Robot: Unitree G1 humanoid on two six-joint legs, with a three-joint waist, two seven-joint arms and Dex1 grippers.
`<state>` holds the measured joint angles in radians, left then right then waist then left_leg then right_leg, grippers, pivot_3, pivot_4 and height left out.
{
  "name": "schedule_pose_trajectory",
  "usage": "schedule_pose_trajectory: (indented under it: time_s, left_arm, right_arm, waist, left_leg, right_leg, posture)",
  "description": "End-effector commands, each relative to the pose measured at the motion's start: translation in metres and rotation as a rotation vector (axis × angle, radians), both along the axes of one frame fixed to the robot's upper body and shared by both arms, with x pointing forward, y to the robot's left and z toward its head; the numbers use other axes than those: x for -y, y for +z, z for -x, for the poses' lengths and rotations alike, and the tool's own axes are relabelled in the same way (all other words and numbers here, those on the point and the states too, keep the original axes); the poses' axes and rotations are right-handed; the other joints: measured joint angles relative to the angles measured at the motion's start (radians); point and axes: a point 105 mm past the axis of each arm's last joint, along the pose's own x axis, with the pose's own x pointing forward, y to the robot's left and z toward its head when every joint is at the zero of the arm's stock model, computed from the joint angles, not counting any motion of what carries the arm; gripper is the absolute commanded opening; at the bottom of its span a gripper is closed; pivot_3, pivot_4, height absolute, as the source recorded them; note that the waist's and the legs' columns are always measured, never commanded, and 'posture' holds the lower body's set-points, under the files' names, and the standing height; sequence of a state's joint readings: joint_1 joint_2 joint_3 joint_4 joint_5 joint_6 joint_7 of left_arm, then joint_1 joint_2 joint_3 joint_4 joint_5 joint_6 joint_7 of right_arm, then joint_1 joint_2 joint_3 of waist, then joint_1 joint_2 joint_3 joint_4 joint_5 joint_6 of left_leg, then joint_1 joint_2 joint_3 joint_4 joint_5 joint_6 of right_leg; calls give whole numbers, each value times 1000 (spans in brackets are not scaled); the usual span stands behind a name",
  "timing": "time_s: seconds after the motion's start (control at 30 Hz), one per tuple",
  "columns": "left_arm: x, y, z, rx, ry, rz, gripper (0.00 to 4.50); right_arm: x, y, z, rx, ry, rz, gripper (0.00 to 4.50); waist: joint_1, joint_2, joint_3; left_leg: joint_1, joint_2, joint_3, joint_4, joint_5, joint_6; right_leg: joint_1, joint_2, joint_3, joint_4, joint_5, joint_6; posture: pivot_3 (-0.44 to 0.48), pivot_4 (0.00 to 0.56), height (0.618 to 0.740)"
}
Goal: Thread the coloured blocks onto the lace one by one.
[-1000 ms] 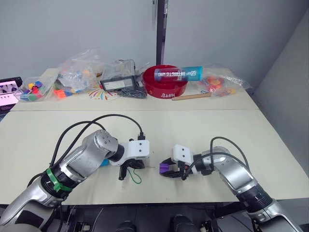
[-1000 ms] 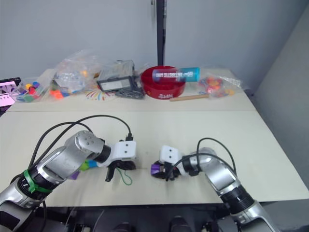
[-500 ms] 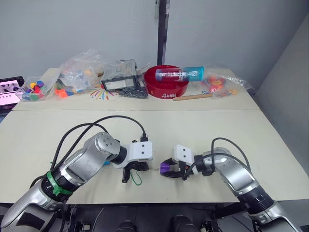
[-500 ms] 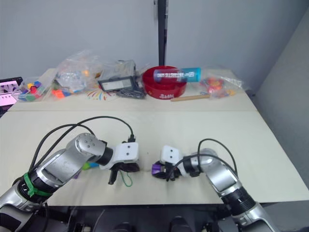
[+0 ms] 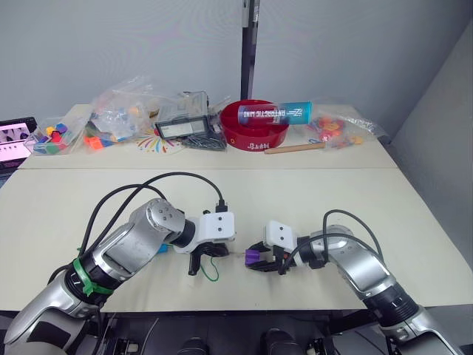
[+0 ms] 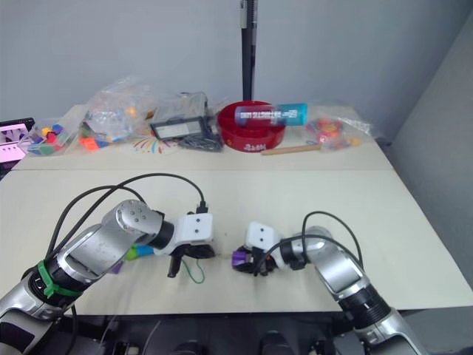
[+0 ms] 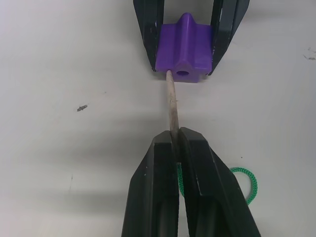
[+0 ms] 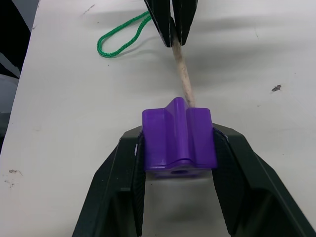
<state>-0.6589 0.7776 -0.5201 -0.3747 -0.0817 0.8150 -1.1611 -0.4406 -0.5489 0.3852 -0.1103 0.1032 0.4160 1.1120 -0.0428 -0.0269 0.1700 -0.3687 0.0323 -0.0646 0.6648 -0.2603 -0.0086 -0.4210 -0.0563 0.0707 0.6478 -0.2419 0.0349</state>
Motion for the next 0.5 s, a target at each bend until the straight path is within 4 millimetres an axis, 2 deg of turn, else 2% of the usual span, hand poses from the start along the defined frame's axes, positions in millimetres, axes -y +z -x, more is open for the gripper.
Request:
schedule_pose_trajectory:
  time_s: [0.03, 0.5]
  left_arm:
    - [4, 4, 5, 7, -31, 9, 61]
    - [5, 2, 7, -2, -25, 6, 61]
  right_arm:
    - [5, -12, -1, -36, -39, 39, 1377]
    - [4, -12, -2, -37, -42, 40, 1377]
  waist:
    - [0, 0, 0]
    - [0, 0, 0]
  left_leg:
    - [0, 0, 0, 0, 0, 0]
    - [0, 0, 0, 0, 0, 0]
  right_leg:
    - [0, 0, 0, 0, 0, 0]
    - [0, 0, 0, 0, 0, 0]
  posture:
    - [0, 150, 731]
    - [0, 150, 731]
